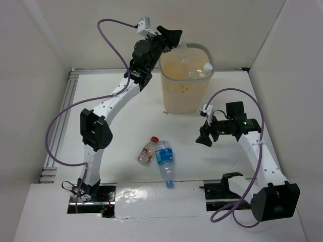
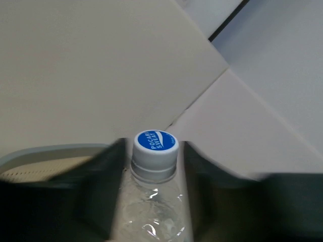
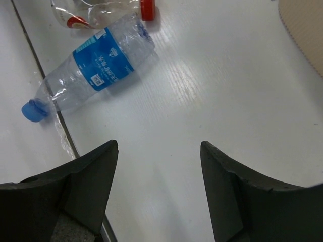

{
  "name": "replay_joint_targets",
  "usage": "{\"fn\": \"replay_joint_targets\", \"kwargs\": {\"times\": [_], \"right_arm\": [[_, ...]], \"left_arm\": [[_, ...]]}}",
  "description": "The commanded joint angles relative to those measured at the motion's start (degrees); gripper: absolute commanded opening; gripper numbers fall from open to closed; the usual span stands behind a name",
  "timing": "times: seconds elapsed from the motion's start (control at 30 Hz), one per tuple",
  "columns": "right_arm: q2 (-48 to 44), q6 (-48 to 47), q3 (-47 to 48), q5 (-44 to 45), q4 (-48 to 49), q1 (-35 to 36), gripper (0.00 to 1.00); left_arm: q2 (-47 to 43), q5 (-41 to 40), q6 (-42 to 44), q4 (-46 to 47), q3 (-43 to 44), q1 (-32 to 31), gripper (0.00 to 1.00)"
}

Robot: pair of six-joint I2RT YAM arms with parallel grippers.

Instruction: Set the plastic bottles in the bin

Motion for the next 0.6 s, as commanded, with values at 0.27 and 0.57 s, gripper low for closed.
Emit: {"fn": "replay_joint_targets", "kwargs": {"times": [0.27, 0.57], "right_arm": [[4.4, -19.2, 2.3, -0.3, -3.2, 13.6, 0.92], [4.8, -50.0, -3.4, 3.0, 1.8, 28.1, 1.0]], "left_arm": [[-4.1, -2.4, 22.1, -10.8, 6.0, -2.2, 1.0], [-33.8, -8.3, 31.0, -37.7, -22.1, -8.4, 1.0]]}}
